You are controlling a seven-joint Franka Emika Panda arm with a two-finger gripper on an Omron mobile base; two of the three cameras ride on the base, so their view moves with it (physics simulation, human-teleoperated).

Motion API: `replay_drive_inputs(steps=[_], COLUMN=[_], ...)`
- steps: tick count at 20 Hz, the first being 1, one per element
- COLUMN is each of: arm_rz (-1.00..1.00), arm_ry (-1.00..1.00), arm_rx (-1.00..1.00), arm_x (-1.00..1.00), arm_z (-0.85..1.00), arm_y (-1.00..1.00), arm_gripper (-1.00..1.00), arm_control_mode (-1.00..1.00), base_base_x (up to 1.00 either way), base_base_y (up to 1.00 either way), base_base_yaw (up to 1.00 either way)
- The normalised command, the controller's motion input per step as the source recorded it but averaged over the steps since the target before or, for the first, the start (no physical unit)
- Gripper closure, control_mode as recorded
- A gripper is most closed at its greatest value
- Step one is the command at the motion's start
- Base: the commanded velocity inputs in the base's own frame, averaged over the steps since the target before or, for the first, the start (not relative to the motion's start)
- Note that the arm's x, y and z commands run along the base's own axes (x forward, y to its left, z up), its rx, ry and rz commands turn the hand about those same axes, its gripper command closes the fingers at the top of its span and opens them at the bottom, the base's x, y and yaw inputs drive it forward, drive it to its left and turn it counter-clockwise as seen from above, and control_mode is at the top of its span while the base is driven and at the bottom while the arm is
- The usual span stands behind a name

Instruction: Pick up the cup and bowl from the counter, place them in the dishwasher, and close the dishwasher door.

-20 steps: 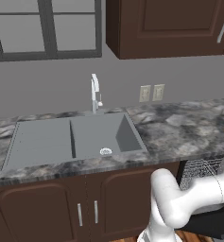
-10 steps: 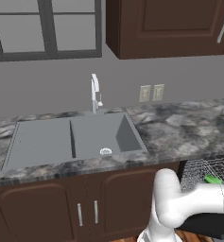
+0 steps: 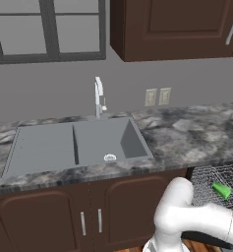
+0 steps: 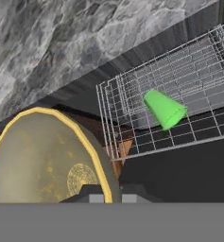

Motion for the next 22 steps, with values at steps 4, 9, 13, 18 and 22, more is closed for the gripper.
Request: replay_drive_inputs(steps=[4,9,13,18,22], arm_rz=[-0.1,-0.22,-0.23,-0.21,-0.08], arm_ry=[-0.06,-0.06,-0.07,-0.01,0.0], arm_rx=[-0.11,-0.05,0.0,0.0,0.0], arm_x=[-0.49,-0.35,-0.07,0.07,0.17], arm_z=[-0.51,-0.45,-0.19,-0.15,-0.22], arm_y=[0.35,0.09,0.0,-0.17,-0.56], arm_gripper=[1.0,1.0,1.0,1.0,1.0], arm_control_mode=[-1.0,-1.0,-1.0,-1.0,-1.0], base_base_x=[0.0,0.0,0.0,0.0,0.0], base_base_y=[0.0,0.0,0.0,0.0,0.0], base_base_yaw=[0.0,0.0,0.0,0.0,0.0])
